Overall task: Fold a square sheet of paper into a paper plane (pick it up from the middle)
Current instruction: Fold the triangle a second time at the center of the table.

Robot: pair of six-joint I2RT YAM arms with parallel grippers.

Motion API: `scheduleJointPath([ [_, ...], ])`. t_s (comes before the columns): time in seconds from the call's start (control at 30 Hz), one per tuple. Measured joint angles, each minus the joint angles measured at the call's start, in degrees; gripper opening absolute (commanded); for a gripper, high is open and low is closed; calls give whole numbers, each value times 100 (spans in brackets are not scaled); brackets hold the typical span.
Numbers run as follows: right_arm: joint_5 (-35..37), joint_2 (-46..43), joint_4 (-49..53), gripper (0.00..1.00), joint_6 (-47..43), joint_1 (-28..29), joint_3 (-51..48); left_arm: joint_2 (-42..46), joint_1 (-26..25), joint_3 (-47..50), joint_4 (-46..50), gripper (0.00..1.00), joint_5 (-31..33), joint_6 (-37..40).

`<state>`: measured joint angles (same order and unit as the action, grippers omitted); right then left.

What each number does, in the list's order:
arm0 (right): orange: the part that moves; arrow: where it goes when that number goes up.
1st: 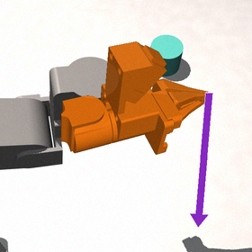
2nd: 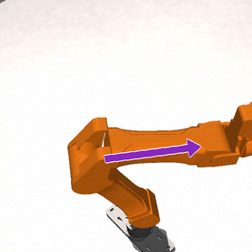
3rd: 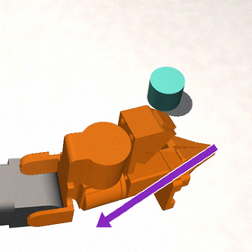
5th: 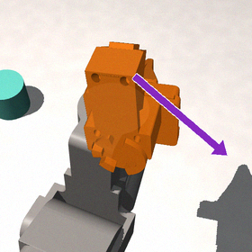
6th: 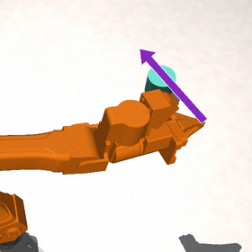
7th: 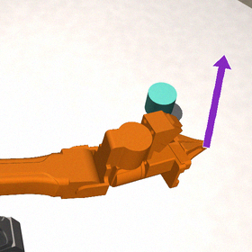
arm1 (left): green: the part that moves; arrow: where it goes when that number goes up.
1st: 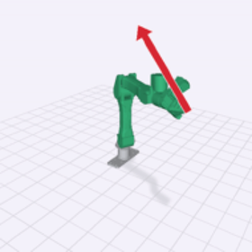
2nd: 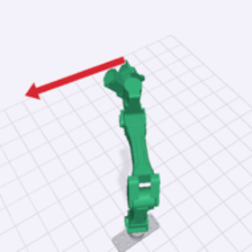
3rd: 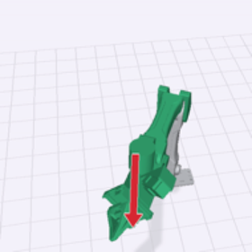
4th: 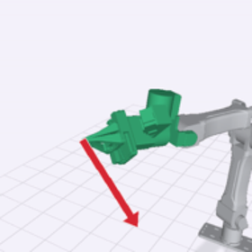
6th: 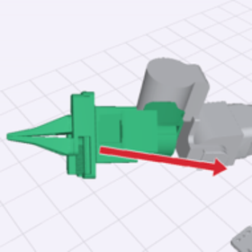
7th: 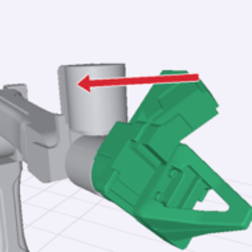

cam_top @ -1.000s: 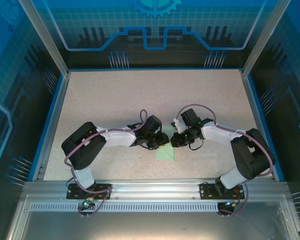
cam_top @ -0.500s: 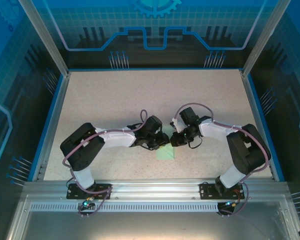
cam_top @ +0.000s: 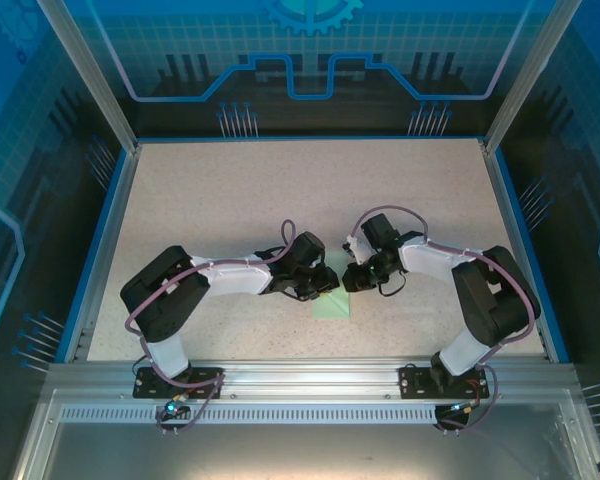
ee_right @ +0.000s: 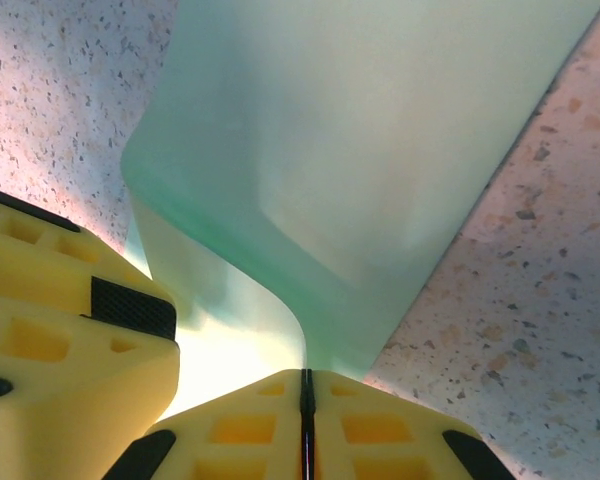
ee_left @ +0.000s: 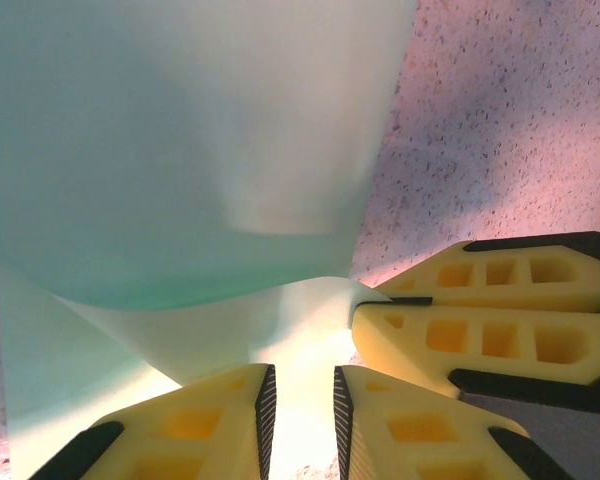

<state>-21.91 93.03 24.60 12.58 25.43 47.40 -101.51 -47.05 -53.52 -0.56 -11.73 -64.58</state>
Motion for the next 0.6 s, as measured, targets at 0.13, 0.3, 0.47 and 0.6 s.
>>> scheduleJointPath([
  [0.13,-74,39,-2,11,-2,0,0,0,0,0,0,27,0,0],
  [0.3,-107,107,-2,11,-2,0,0,0,0,-2,0,27,-2,0],
  [0.47,-107,107,0,11,-4,0,4,-15,0,-2,-4,26,-2,0],
  [0.6,-105,122,0,11,-4,0,63,-79,0,-2,-9,26,-2,0],
])
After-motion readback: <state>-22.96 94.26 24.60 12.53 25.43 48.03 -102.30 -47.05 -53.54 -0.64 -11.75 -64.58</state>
